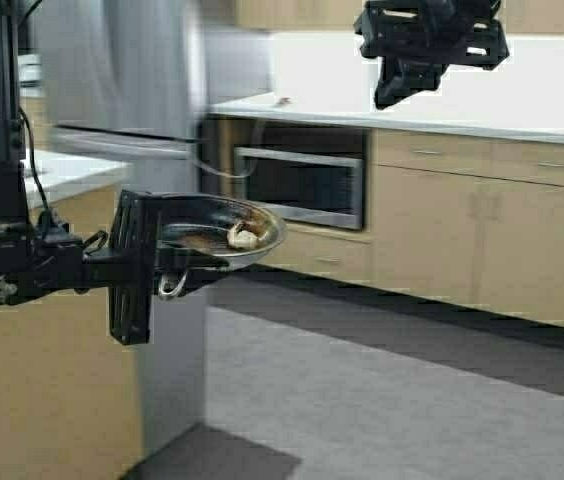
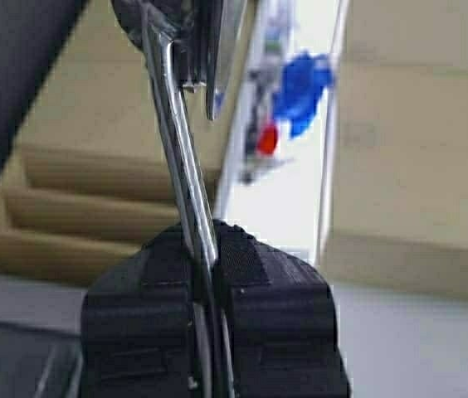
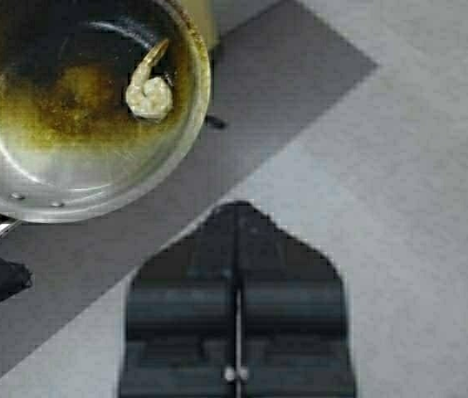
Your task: Add oil to the pan and cook the shrimp and serve it
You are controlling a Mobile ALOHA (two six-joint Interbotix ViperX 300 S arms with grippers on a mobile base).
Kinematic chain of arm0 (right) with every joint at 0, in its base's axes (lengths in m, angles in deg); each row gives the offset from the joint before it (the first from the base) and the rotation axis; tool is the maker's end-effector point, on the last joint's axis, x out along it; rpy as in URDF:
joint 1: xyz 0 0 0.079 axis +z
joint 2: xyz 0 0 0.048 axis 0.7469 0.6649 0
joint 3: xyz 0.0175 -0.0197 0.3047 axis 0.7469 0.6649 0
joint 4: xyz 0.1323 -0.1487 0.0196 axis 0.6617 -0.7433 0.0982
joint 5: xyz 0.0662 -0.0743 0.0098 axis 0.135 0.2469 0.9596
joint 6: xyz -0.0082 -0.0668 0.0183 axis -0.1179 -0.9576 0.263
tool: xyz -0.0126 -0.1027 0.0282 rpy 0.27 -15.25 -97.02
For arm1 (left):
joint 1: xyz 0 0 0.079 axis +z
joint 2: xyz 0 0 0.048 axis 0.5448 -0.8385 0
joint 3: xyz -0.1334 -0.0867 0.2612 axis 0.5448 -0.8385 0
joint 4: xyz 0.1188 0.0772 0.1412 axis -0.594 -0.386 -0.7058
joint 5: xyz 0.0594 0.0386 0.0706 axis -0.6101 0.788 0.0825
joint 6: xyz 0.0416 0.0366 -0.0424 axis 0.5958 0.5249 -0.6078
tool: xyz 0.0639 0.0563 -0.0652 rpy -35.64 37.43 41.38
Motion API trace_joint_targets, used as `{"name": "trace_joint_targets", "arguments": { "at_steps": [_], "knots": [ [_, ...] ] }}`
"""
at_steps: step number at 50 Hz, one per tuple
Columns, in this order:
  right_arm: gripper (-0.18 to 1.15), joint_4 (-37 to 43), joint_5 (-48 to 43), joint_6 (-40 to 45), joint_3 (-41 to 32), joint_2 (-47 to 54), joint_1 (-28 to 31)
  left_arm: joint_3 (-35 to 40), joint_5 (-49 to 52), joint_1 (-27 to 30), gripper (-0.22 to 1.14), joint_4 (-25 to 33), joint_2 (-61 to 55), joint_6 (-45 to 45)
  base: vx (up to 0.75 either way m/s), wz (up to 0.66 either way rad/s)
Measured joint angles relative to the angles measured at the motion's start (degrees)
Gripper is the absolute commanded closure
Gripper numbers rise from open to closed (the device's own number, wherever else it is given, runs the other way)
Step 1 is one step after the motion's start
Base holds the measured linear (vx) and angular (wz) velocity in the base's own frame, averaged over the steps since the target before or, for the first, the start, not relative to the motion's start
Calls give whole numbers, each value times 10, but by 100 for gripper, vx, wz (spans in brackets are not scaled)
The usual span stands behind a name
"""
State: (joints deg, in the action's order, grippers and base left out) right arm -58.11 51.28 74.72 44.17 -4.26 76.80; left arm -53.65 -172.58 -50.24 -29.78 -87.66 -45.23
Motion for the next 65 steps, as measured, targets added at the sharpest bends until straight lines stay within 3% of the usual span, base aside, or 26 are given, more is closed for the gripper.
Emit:
{"name": "trace_joint_targets", "arguments": {
  "at_steps": [65],
  "knots": [
    [92, 0, 11, -2, -7, 3, 17, -12, -11, 24, 88, -27, 49, -35, 7, 53]
  ]
}}
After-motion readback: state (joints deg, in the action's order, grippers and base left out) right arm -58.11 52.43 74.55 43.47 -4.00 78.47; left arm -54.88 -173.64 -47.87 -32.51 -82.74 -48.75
